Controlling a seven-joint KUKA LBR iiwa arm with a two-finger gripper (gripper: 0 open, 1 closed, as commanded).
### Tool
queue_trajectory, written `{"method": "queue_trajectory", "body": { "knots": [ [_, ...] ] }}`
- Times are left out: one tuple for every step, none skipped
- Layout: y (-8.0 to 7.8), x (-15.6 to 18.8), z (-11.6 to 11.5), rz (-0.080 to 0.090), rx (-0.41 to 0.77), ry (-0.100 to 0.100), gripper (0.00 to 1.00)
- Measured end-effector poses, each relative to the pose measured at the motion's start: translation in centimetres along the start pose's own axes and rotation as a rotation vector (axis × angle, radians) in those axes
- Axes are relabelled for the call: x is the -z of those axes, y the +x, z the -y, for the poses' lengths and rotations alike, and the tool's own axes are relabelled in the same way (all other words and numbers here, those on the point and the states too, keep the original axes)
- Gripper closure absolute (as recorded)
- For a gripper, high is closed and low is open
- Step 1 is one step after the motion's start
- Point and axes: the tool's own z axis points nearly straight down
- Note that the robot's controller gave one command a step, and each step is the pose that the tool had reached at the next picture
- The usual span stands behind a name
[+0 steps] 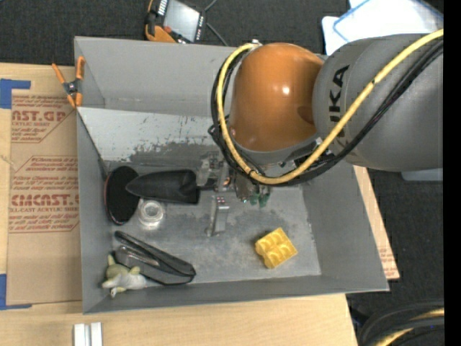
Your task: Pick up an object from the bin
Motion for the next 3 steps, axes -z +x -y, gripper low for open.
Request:
{"method": "queue_trajectory", "body": {
  "knots": [
    [-0.2,0.5,0.1,0.008,-0.002,-0.001,0.0],
    [-6.3,-7.9,-9.0,0.003,-0.069,-0.003,0.0],
    [-5.8,-7.7,-9.0,0.018,-0.052,-0.003,0.0]
  ]
}}
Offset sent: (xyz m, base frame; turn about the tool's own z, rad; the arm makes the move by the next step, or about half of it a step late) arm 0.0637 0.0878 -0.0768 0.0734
